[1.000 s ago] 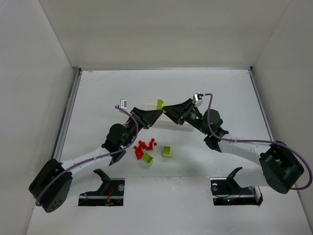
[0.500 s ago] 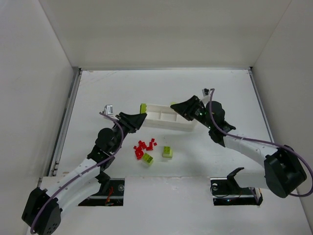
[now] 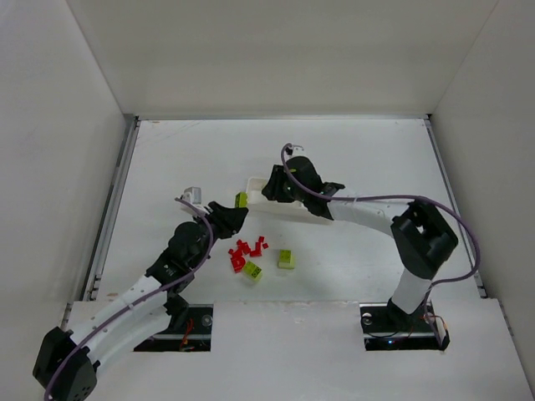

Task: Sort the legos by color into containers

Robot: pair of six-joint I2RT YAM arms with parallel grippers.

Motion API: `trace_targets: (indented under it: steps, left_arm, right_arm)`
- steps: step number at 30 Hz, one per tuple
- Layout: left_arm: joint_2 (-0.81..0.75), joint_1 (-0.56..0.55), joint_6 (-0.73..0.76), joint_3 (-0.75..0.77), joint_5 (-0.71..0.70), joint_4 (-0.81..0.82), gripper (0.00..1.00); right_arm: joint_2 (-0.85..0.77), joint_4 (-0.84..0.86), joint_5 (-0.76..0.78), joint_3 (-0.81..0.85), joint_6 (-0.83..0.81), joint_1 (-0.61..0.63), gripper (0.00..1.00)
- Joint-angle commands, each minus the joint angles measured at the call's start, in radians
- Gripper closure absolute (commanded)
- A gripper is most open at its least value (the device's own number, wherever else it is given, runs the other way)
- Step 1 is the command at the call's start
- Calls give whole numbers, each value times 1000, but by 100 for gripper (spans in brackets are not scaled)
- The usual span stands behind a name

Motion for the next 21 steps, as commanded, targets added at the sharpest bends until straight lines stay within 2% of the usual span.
trace_targets:
  steps: [1,5,7,8,10,14,16,17,21]
  left_arm:
    - [-40,3,32,-8,-27,-13,84]
    - [-46,11,44,-4,-28,-36,84]
    - [-50,6,37,-11,-33,-27,83]
    - [-45,7,38,-10,-31,-27,83]
    - [-30,12,46,5,-24,-38,83]
    - [-11,-2,48,13,-30,-23,83]
    - [30,-11,52,31,-25,-7,83]
    - [58,-14,54,48,-21,-1,83]
    - [192,-45,90,142,4,2,83]
  right_arm:
    - [43,-46,42,103,-50,12,75]
    - [108,-55,42,168,-52,15,73]
    - [133,-66,47,194,-46,17,63]
    - [141,-69,48,203,-46,17,53]
    - [135,-58,54,205,-46,18,41]
    - [74,-43,79,176,-52,18,34]
    - [17,-38,99,135,-58,17,34]
    - [-20,-31,114,102,-63,17,37]
    - [-202,67,163,-95,-69,-3,63]
